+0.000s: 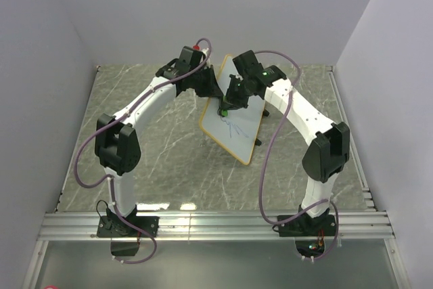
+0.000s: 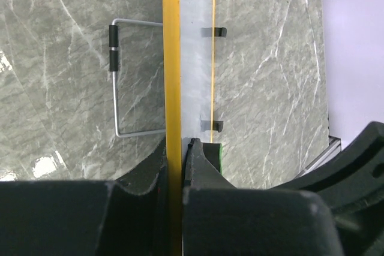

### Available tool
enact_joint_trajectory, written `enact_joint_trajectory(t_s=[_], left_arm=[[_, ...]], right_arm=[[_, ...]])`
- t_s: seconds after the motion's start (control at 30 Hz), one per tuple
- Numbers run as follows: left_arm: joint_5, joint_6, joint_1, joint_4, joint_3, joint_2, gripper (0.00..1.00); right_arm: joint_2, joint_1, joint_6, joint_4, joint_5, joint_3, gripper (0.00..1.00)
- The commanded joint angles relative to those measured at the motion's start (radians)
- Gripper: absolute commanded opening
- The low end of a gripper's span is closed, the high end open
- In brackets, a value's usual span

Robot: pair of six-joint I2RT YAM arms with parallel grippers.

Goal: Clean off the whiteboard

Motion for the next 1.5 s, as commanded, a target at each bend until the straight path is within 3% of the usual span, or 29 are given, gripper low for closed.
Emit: enact_joint_trajectory(t_s=[0.0, 0.13, 0.37, 0.57, 0.83, 1.23, 1.37, 1.47], left_arm=[[-0.146, 0.189, -0.102, -0.263, -0.110, 0.098, 0.00], [-0.150, 0.189, -0.104, -0.263, -0.125, 0.083, 0.00], [-0.160, 0.197, -0.105, -0.276, -0.133, 0.058, 0.00], [-0.164, 0.200, -0.110, -0.278, -0.150, 0.049, 0.00], [-0.170, 0.204, -0.116, -0.289, -0.133, 0.057, 0.00], [-0.175, 0.203, -0.119, -0.295, -0.116, 0.069, 0.00], [-0.173, 0.200, -0.119, -0.292, -0.119, 0.066, 0.00], [-0.176, 0.201, -0.119, -0.289, -0.122, 0.065, 0.00]], right_arm=[[0.071, 0.012, 0.028, 0.077, -0.025, 0.091, 0.00], [0.096, -0.012, 0.019, 0.065, 0.015, 0.083, 0.00], [0.064, -0.103, 0.016, 0.204, -0.003, -0.212, 0.00], [0.083, -0.175, -0.019, 0.246, -0.015, -0.305, 0.00], [0.083, -0.150, -0.004, 0.244, -0.054, -0.261, 0.00], [0.125, -0.084, 0.065, 0.161, -0.153, 0.135, 0.00], [0.133, -0.084, 0.059, 0.141, -0.157, 0.154, 0.00], [0.101, -0.084, 0.064, 0.175, -0.160, 0.079, 0.00]])
